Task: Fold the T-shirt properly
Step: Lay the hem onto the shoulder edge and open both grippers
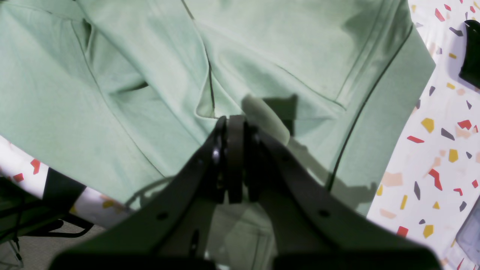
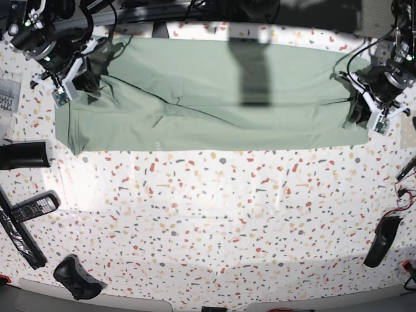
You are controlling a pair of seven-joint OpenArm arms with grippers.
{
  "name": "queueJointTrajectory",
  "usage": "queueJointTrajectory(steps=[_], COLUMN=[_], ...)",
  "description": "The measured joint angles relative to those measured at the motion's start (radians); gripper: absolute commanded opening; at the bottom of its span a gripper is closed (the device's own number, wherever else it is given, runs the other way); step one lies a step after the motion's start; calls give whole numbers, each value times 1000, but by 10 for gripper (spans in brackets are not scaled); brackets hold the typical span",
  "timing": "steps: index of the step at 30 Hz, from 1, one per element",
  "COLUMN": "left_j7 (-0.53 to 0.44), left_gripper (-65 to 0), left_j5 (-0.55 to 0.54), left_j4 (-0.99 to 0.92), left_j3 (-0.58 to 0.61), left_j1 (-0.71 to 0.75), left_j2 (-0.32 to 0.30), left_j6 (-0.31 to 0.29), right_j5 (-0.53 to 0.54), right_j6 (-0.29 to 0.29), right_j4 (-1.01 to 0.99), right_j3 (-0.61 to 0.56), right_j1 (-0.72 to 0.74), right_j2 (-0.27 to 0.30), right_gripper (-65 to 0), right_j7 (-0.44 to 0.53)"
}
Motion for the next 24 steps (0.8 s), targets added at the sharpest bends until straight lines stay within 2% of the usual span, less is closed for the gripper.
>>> queueJointTrajectory(steps=[6, 13, 14, 16, 18, 19, 21, 22, 24], left_j7=[-3, -3, -3, -3, -3, -3, -2, 2, 19], left_gripper=[-650, -650, -650, -650, -650, -614, -460, -409, -392], left_j5=[76, 75, 76, 101, 128, 131, 137, 137, 138], left_j4=[0, 0, 0, 0, 0, 0, 0, 0, 0], left_j3=[0, 0, 0, 0, 0, 0, 0, 0, 0], left_j1=[0, 0, 0, 0, 0, 0, 0, 0, 0], left_j2=[0, 0, 0, 0, 0, 0, 0, 0, 0], left_j6=[-1, 0, 0, -1, -1, 0, 0, 0, 0], right_j5=[-35, -65, -65, -65, -66, -65, -64, -64, -64], right_j6=[0, 0, 0, 0, 0, 0, 0, 0, 0], right_j4=[0, 0, 0, 0, 0, 0, 0, 0, 0], right_j3=[0, 0, 0, 0, 0, 0, 0, 0, 0], right_j1=[0, 0, 0, 0, 0, -1, 0, 0, 0], right_j2=[1, 18, 20, 19, 20, 20, 20, 20, 20], right_gripper=[-650, -650, -629, -490, -389, -362, -352, -353, -353], right_j7=[0, -20, -29, -64, -89, -99, -101, -101, -102])
